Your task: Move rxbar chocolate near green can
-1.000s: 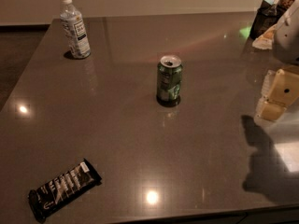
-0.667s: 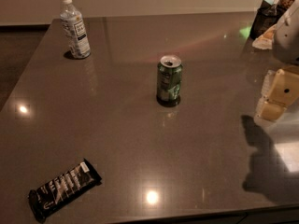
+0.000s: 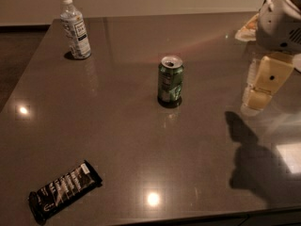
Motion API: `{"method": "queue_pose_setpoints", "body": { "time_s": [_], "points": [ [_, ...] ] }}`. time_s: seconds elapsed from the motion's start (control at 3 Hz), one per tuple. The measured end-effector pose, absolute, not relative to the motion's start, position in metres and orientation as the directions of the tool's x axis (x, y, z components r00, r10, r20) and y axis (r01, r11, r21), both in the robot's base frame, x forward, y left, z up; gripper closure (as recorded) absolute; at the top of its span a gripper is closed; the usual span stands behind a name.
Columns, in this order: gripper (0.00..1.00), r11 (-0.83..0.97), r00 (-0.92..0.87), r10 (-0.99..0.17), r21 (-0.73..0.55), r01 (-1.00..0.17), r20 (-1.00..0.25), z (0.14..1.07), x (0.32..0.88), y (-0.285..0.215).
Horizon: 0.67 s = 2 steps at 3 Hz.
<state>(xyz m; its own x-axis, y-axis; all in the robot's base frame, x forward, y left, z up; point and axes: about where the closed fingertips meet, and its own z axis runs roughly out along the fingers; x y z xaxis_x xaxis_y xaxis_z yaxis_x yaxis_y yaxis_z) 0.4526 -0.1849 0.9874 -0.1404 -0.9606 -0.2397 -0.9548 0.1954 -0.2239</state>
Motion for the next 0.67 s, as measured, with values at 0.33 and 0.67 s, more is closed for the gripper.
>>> {"method": "queue_pose_setpoints", "body": {
  "time_s": [0.33, 0.67],
  "points": [
    [0.0, 0.111, -0.045, -0.959, -0.225, -0.968, -0.281, 0.996, 0.458, -0.147],
    [0.0, -0.027, 0.098, -0.947, -0.23, -0.973, -0.305, 0.997, 0.454, -0.091]
  ]
}}
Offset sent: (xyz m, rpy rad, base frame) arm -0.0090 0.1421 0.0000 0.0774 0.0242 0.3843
